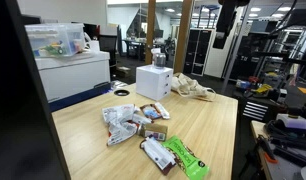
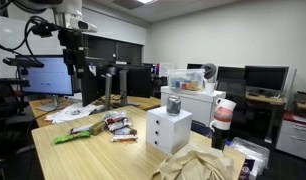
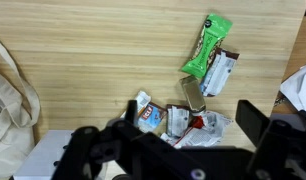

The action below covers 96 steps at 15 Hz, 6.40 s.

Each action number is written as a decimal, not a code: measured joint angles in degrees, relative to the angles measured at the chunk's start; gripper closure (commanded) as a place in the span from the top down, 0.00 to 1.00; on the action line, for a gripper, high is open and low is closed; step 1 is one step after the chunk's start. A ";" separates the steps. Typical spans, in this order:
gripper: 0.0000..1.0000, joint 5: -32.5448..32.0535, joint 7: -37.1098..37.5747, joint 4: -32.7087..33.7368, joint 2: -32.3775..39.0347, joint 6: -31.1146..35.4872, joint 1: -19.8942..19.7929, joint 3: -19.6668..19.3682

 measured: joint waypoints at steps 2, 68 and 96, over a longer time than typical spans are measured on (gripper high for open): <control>1.00 0.00 0.00 0.00 0.00 0.00 0.00 0.00; 1.00 6.21 -10.05 3.38 29.57 37.31 -10.94 -12.27; 1.00 19.55 -33.18 14.12 42.23 39.76 -12.88 -8.98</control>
